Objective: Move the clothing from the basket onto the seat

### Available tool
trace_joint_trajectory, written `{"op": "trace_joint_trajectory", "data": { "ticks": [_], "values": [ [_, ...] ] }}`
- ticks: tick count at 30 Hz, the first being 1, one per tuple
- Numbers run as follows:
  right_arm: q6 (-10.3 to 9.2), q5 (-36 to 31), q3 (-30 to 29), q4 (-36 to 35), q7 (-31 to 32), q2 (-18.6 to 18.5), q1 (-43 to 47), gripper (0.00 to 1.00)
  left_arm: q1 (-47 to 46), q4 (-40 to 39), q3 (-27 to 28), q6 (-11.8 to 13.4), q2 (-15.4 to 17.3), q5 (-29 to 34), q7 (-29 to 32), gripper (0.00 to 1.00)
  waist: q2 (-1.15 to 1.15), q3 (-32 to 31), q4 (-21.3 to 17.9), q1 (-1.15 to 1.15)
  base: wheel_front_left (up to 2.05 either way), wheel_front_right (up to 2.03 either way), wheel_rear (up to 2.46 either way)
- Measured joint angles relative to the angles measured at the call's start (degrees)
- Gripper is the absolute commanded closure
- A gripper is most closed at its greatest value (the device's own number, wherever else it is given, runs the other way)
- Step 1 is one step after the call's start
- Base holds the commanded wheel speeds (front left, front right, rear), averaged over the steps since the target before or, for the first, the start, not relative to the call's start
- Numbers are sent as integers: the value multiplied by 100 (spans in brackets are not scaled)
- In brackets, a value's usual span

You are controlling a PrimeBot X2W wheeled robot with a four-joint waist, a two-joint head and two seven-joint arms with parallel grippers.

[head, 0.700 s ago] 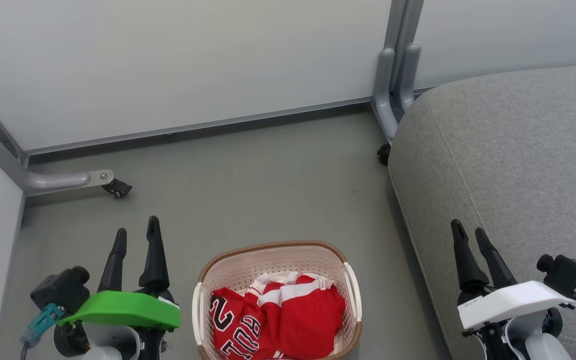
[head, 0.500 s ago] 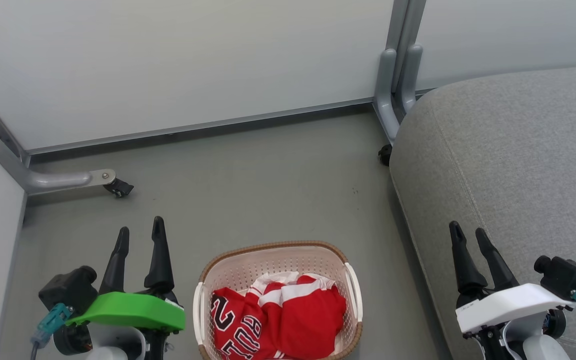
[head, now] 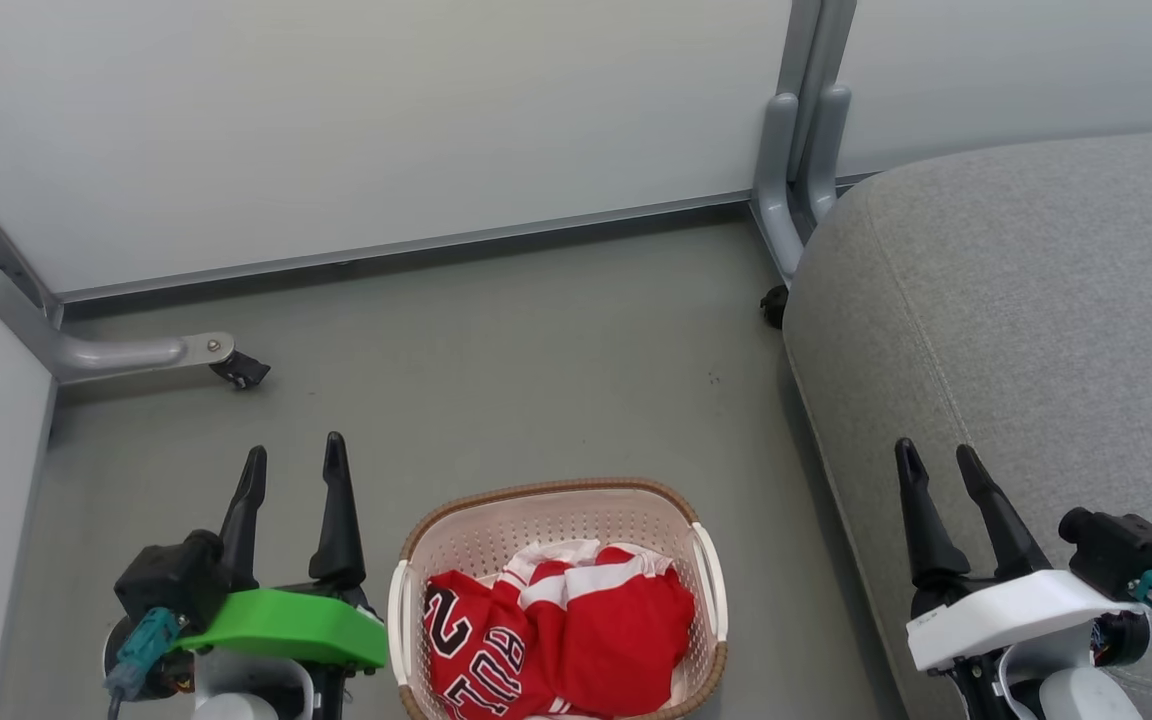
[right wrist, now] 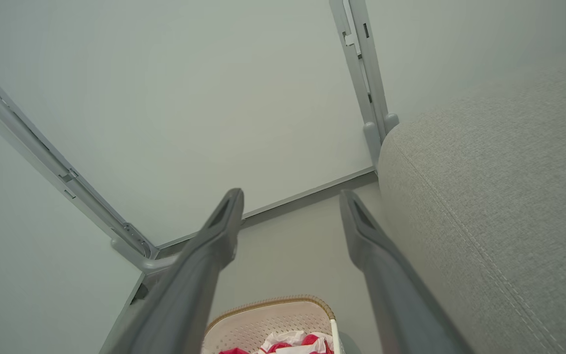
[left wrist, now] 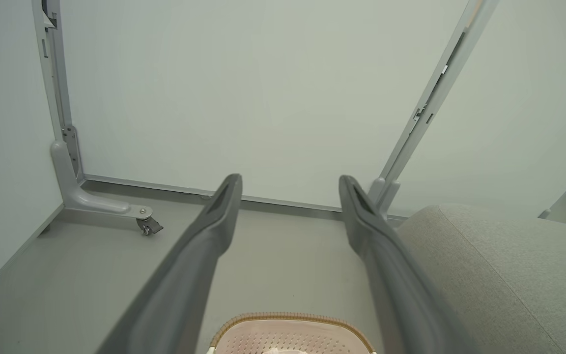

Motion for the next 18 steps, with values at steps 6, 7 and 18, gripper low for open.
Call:
{"op": "trace_joint_trajectory", "data": {
  "ticks": [6, 7, 18],
  "values": [
    [0, -324, -4, -9, -77, -5, 1, 0, -1, -1, -44, 41, 3, 352, -66, 0, 0, 1, 21, 0, 0, 0, 0],
    [0, -366, -4, -9, -93, -7, 1, 0, -1, -2, -47, 47, 4, 412, -89, 0, 0, 0, 24, 0, 0, 0, 0],
    [0, -888, 3, -9, -216, -14, 21, 0, 0, -43, -124, 94, 12, 955, -212, 0, 0, -7, 55, 0, 0, 0, 0]
  ]
}}
